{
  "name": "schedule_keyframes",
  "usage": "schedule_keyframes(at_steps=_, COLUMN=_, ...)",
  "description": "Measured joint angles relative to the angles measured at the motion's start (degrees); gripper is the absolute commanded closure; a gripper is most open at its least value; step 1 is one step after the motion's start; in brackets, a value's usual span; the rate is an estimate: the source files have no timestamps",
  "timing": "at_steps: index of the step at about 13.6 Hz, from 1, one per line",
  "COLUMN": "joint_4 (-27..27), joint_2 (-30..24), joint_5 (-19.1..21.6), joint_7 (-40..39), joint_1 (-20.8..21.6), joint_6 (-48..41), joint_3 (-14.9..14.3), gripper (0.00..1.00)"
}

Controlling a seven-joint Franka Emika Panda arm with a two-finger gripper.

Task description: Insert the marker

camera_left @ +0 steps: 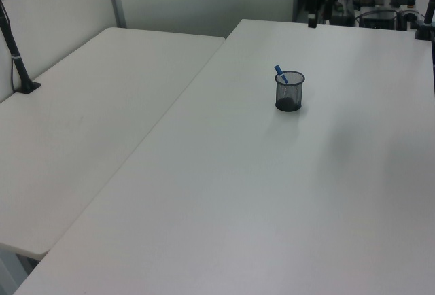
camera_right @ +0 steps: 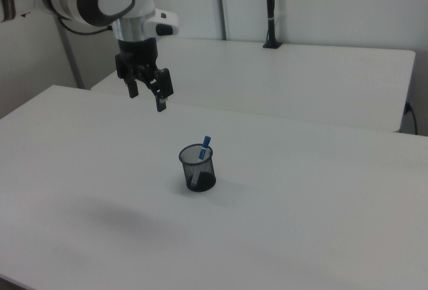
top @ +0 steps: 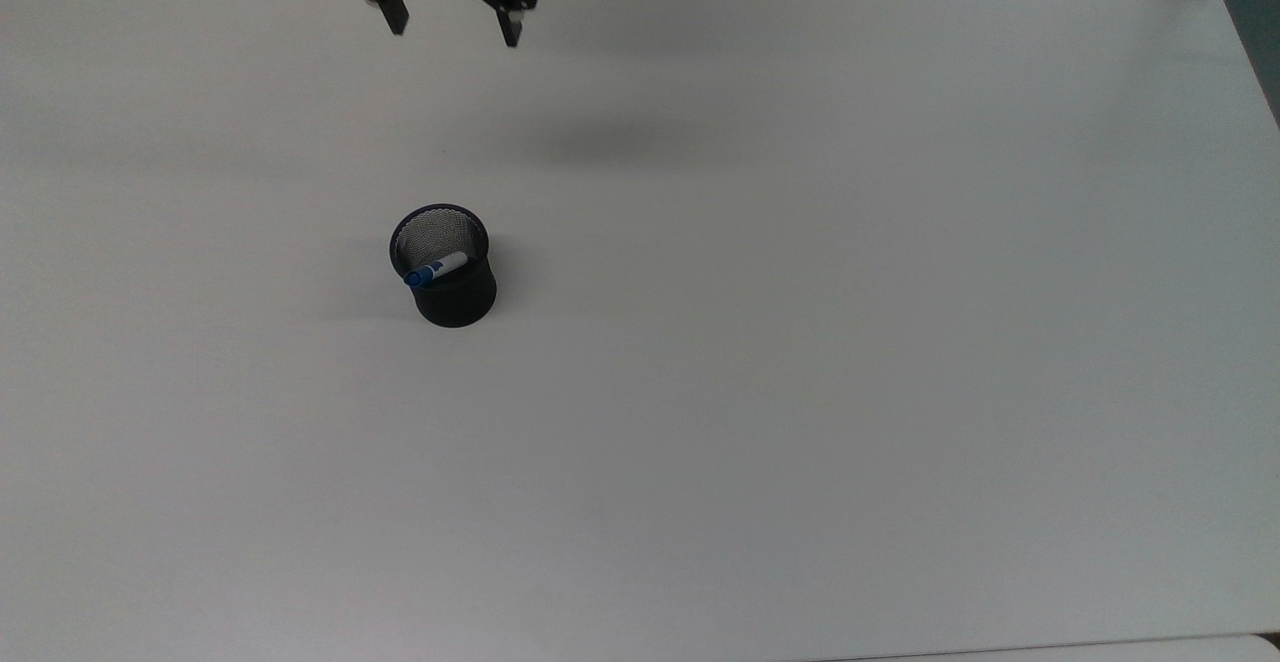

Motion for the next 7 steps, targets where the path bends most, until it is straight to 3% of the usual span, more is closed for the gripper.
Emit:
schedule_keyframes(at_steps=2, joint_4=0.0, joint_2=-0.8, joint_5=-1.9, joint_7=-3.0, joint_1=-0.3, joint_6=-0.4, joint_3=-0.1, gripper=0.0)
schedule_keyframes(at_steps=7, joint_4=1.4, joint_2=-0.8, joint_5=-2.2, joint_7=-5.1, joint_1=-2.7, joint_6=-0.4, joint_3=-0.9, gripper=0.0)
